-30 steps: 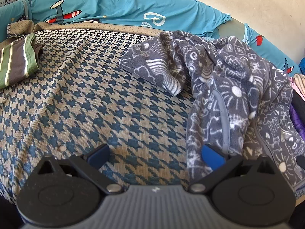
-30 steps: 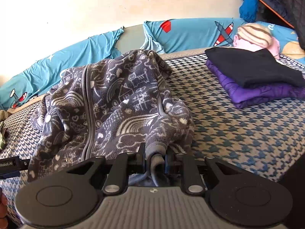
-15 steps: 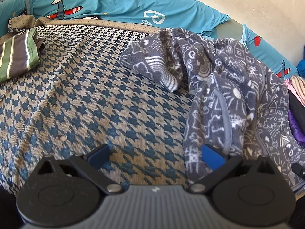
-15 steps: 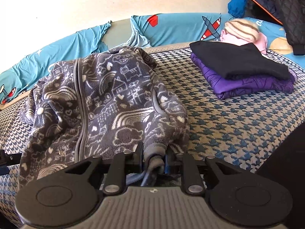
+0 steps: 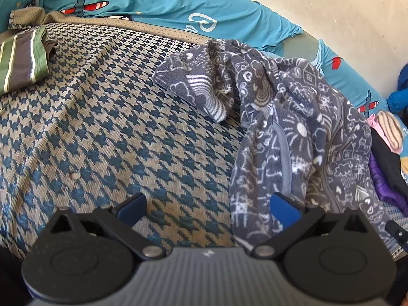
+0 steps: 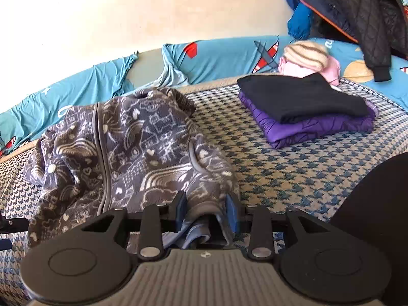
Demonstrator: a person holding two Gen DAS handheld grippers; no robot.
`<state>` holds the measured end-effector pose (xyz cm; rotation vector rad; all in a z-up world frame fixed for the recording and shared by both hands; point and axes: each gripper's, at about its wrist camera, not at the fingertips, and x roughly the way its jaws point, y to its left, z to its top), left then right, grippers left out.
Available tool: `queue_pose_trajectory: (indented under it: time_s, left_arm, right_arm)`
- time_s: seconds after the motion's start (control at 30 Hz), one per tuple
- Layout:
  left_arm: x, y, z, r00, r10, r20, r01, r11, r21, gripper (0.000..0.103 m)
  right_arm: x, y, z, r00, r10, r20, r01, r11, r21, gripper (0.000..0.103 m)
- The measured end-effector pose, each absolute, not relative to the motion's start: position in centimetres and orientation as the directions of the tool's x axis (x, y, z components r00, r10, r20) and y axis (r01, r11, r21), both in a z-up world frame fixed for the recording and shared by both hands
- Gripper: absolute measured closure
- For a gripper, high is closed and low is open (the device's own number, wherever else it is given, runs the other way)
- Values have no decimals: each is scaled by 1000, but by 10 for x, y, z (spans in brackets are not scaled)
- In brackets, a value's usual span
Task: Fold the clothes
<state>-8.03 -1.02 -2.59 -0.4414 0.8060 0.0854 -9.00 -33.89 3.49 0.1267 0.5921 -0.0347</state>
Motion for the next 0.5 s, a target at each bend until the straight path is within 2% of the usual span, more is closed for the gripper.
queue_pose_trajectory:
  time_s: [0.13, 0.33, 0.5]
  left_arm:
    - [-81, -8, -25, 700, -98, -708, -246, 897, -368, 0]
    - [-81, -6, -20, 713, -92, -695, -253, 890, -378, 0]
    - [-83, -3, -15, 729, -92, -679, -259, 880, -398, 0]
  right_arm:
    - [-96, -338, 39, 849, 23, -527, 44, 992, 115, 67]
    - [-101, -319, 41, 852, 153, -501, -117, 988, 102, 61]
    - [-107, -299, 41, 845, 225, -485, -220, 973, 69, 60]
